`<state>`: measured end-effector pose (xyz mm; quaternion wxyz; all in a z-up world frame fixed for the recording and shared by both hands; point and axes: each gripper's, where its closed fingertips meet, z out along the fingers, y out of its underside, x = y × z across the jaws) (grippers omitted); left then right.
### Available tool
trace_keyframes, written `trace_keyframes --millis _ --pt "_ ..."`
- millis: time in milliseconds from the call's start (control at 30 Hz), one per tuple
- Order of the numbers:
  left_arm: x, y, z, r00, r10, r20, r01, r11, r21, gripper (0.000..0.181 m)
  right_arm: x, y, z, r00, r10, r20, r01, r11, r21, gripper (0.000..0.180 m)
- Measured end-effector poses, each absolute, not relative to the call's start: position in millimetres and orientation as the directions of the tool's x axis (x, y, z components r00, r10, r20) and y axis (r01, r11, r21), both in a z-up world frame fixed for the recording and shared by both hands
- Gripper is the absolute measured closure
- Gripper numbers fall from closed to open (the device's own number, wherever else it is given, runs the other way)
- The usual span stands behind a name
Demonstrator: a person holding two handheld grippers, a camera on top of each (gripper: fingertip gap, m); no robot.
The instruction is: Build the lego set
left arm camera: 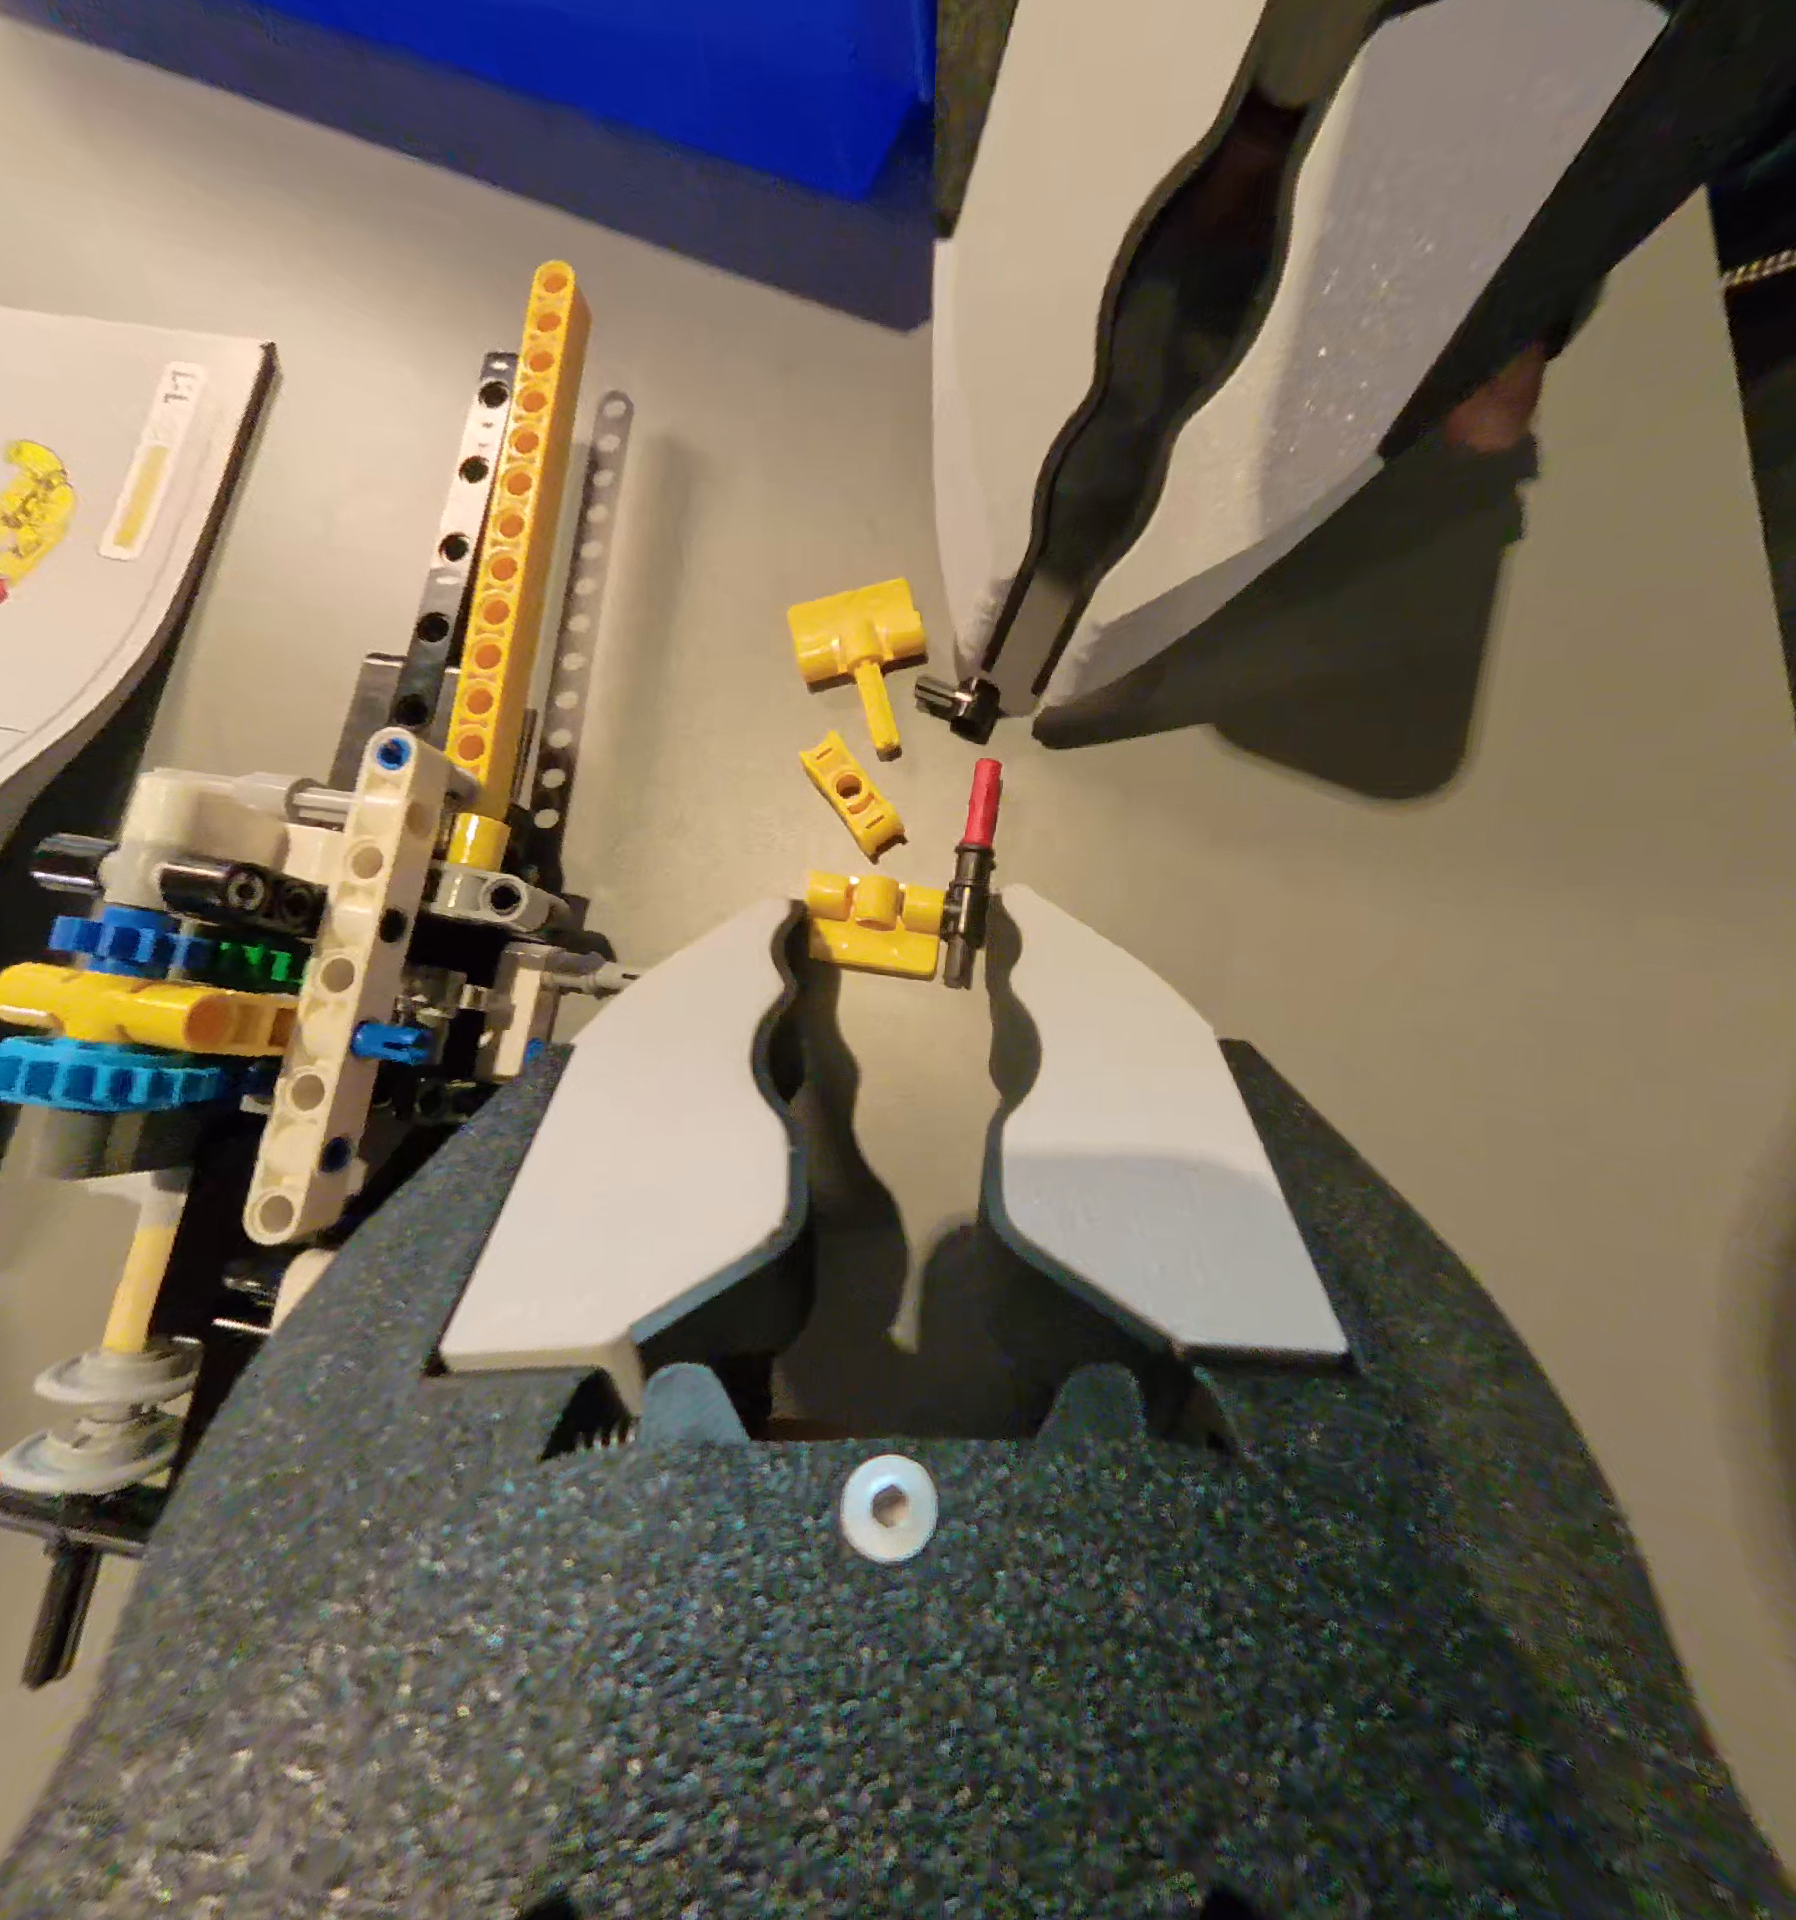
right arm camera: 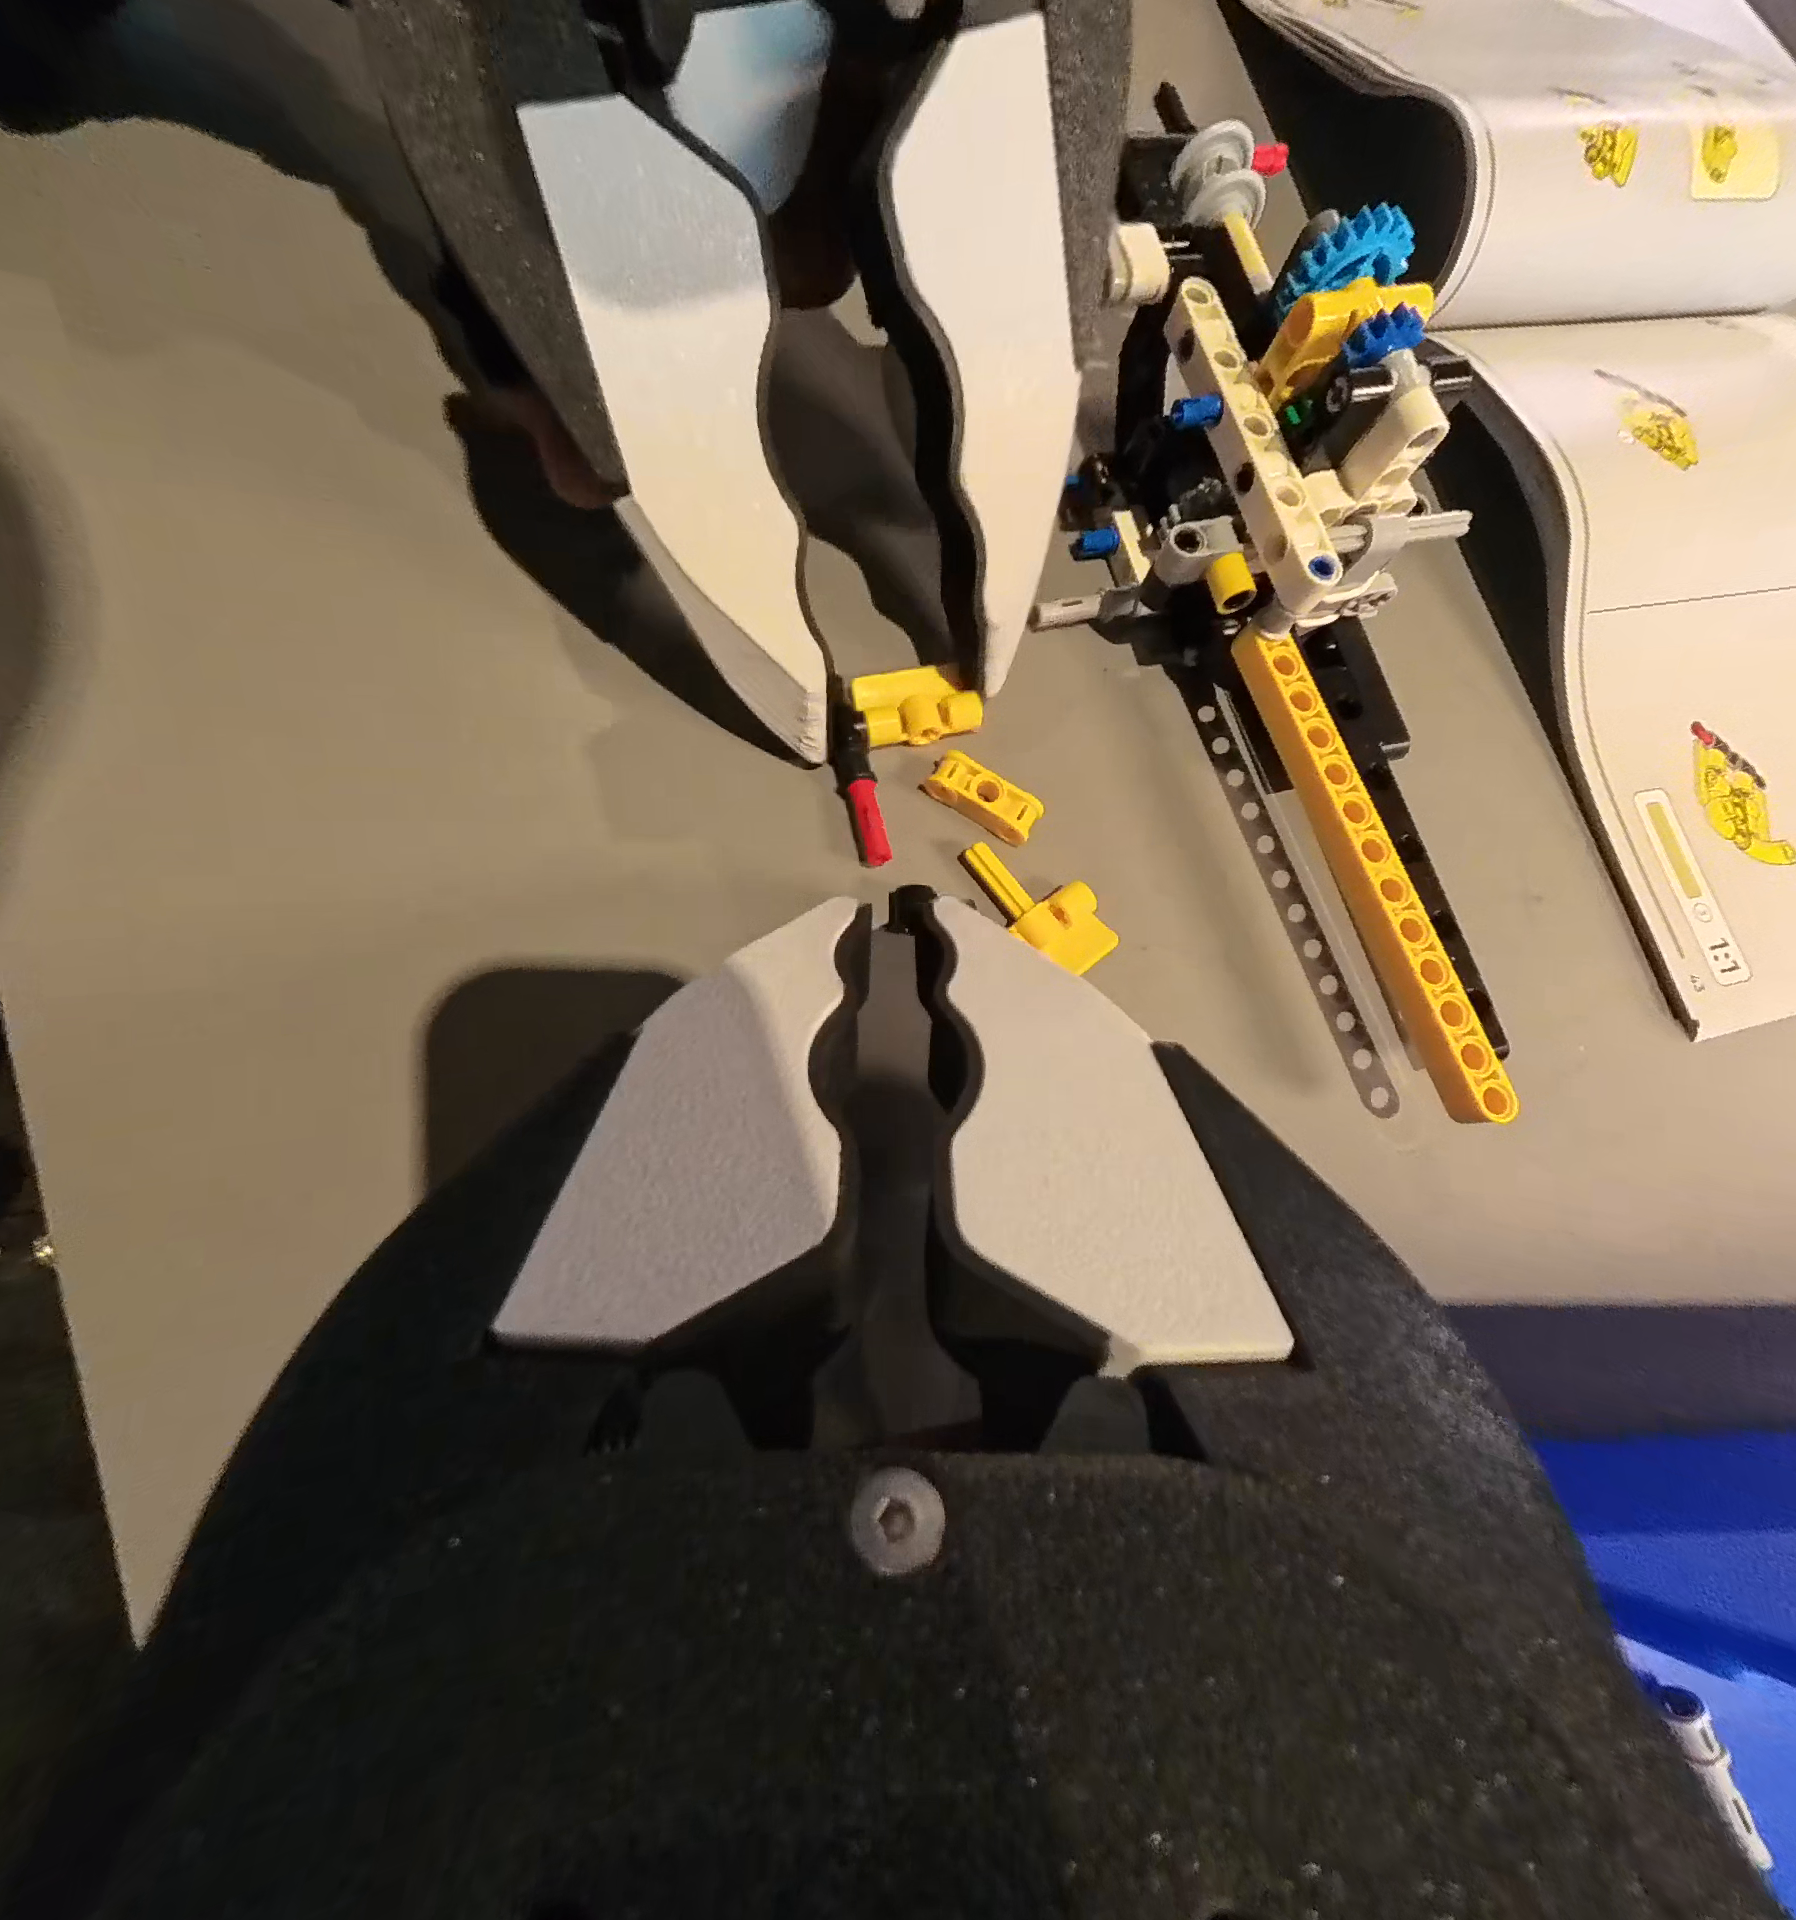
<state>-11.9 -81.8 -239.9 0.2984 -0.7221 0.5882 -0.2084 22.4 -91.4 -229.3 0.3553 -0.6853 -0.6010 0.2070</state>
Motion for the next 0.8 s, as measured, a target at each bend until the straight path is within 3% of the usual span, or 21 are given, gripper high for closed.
trace_keyframes --millis 367,800 --pt "-9 -89 -219 0.212 -0.952 -0.221 -0.673 0.022 -0.739 0.148 6 -100 -218 0.116 0.977 0.180 0.617 0.071 -0.784 0.168" --pt "-6 -94 -212 0.189 -0.941 -0.281 -0.672 0.085 -0.736 0.148 0 -103 -220 0.067 0.946 0.316 0.635 0.204 -0.745 0.175"
